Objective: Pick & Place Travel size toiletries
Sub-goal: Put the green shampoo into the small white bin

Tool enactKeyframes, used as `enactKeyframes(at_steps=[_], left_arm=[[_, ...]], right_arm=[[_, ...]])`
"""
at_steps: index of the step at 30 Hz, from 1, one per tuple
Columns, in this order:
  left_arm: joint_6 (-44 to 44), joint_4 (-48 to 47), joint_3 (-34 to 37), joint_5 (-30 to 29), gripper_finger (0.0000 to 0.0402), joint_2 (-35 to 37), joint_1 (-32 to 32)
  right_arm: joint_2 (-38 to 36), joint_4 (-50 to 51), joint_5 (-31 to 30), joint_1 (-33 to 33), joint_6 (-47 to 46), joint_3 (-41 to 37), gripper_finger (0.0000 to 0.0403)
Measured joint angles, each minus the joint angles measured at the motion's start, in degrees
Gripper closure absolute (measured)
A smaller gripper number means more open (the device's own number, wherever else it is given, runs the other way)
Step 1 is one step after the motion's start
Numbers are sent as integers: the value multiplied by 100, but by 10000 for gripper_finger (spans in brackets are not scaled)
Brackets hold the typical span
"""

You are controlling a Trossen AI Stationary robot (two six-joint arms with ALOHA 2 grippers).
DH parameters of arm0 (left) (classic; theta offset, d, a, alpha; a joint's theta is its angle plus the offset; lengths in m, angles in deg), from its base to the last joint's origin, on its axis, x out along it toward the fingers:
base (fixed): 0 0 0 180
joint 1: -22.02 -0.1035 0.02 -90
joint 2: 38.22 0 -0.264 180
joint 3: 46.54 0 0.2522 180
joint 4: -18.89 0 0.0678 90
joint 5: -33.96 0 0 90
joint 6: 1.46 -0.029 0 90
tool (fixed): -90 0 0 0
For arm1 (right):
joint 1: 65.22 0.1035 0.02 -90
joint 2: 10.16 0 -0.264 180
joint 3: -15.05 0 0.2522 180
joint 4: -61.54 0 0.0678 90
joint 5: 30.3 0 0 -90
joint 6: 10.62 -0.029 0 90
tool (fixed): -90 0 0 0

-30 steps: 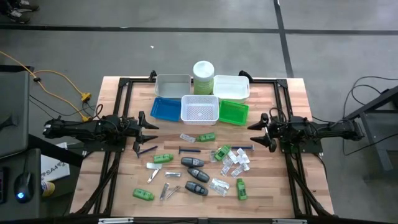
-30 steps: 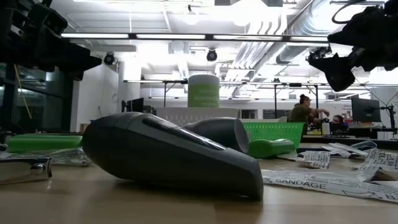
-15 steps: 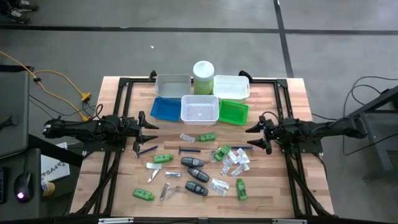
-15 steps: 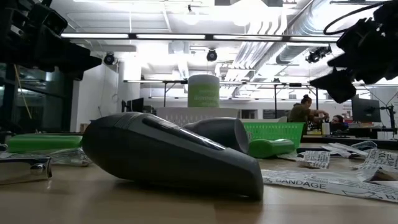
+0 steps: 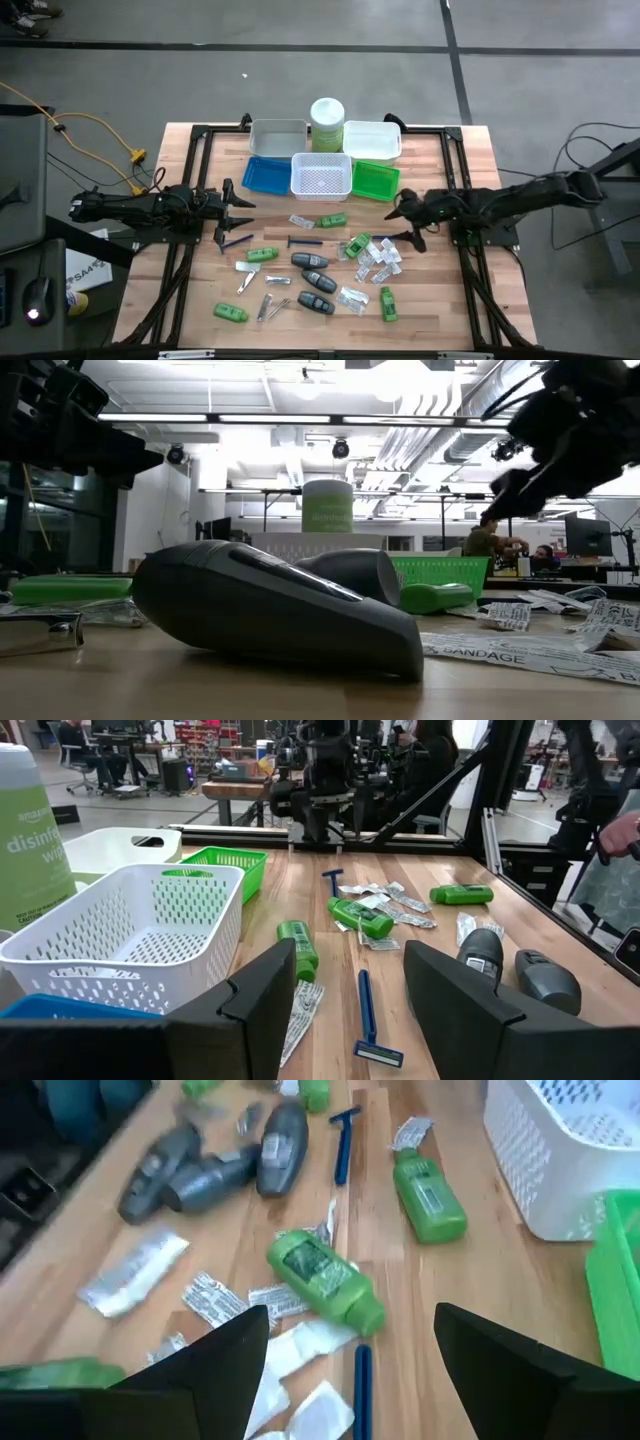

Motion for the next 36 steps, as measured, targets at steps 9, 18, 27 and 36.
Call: enactKeyframes(at_steps=[9, 18, 27, 36], left_arm=[[0, 0, 0, -2, 213, 0, -1], [0, 0, 0, 0, 213, 0, 0], [1, 0, 1, 0, 213, 0, 0], [0, 0, 2, 0, 213, 0, -2]], right_arm=[[2220, 598, -39, 0, 991, 1271, 131], [3807, 823, -169, 0, 1777, 2125, 165], [4586, 1324, -339, 0, 2151, 2694, 172], [4440, 1548, -733, 5, 2599, 2685, 172]])
